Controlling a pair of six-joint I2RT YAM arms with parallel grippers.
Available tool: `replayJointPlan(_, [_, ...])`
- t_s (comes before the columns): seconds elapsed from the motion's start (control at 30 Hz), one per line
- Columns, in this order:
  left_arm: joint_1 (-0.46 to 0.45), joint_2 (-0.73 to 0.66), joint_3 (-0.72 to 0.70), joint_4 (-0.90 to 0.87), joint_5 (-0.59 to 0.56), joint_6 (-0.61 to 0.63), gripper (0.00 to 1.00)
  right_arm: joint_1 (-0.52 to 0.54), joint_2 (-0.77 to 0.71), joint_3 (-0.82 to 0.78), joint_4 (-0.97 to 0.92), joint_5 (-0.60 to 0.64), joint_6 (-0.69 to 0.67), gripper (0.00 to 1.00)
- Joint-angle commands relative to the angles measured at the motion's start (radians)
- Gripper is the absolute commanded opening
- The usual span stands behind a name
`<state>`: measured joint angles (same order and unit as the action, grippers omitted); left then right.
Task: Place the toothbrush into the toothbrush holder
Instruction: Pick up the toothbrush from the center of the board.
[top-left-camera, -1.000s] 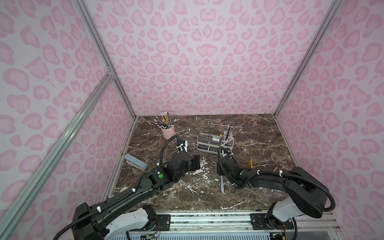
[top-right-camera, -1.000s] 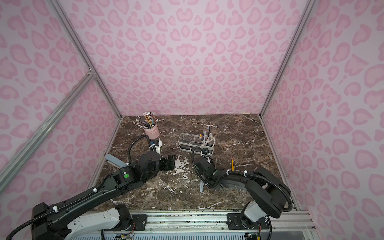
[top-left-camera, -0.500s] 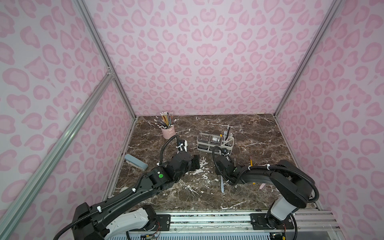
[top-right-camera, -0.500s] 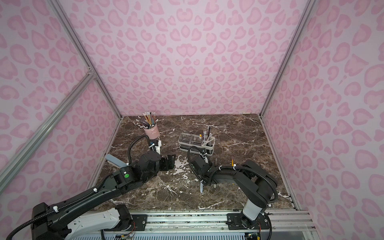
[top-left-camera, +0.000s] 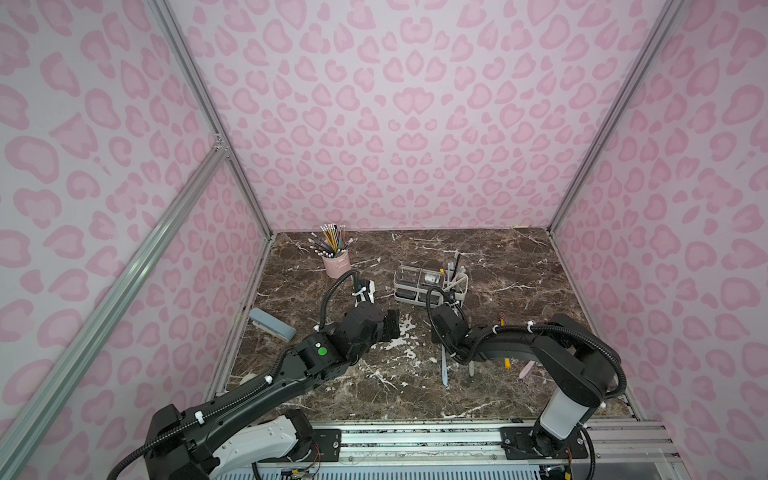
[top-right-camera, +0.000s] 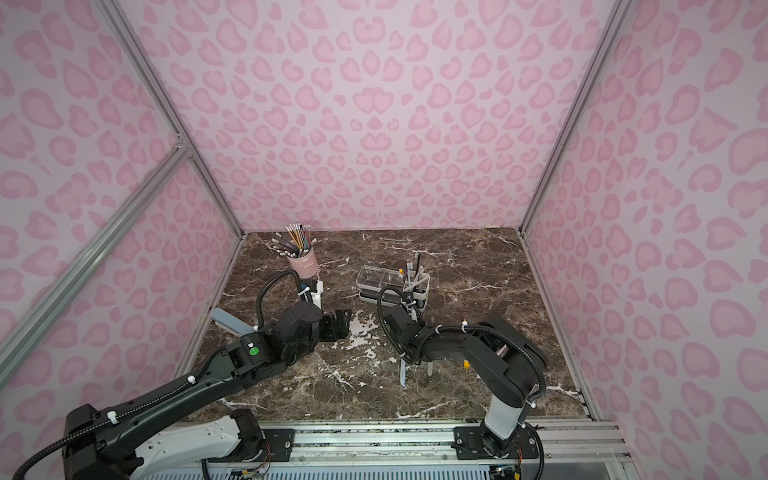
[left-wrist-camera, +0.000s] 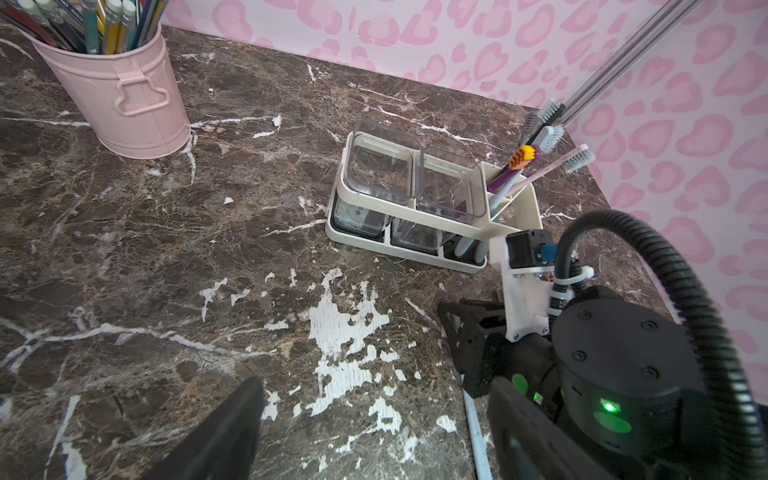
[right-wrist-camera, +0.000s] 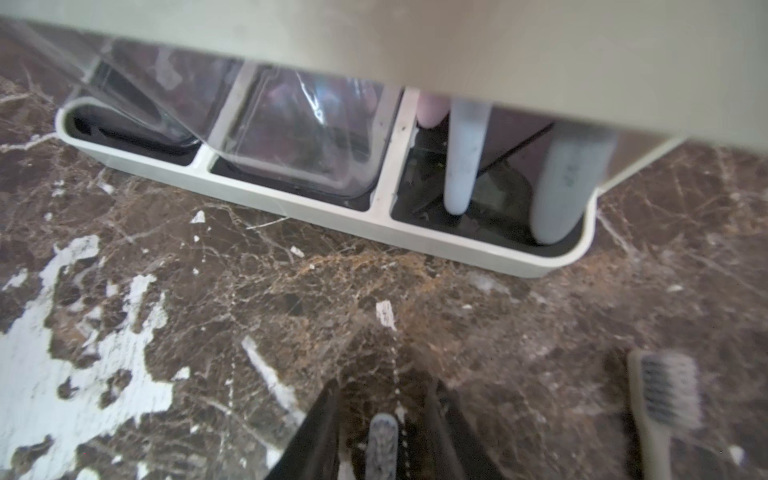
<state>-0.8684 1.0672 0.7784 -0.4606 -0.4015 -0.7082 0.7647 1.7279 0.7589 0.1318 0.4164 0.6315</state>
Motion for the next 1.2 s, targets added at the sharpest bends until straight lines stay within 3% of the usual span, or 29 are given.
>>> replayJointPlan(0.0, [0.002, 0.002, 0.006, 0.003, -0.014, -0.004, 0.87, 0.001, -0.001, 0.012, -0.065, -0.025, 0.024, 0.33])
replayJointPlan(0.4, [0.003, -0.004, 0.004, 0.004, -0.011, -0.004, 0.87, 0.039, 0.011, 0.039, -0.127, 0.030, 0.038, 0.27])
replayJointPlan(1.17, [0.002, 0.007, 0.000, 0.014, 0.004, -0.003, 0.86, 0.035, 0.015, 0.053, -0.141, 0.024, 0.047, 0.02])
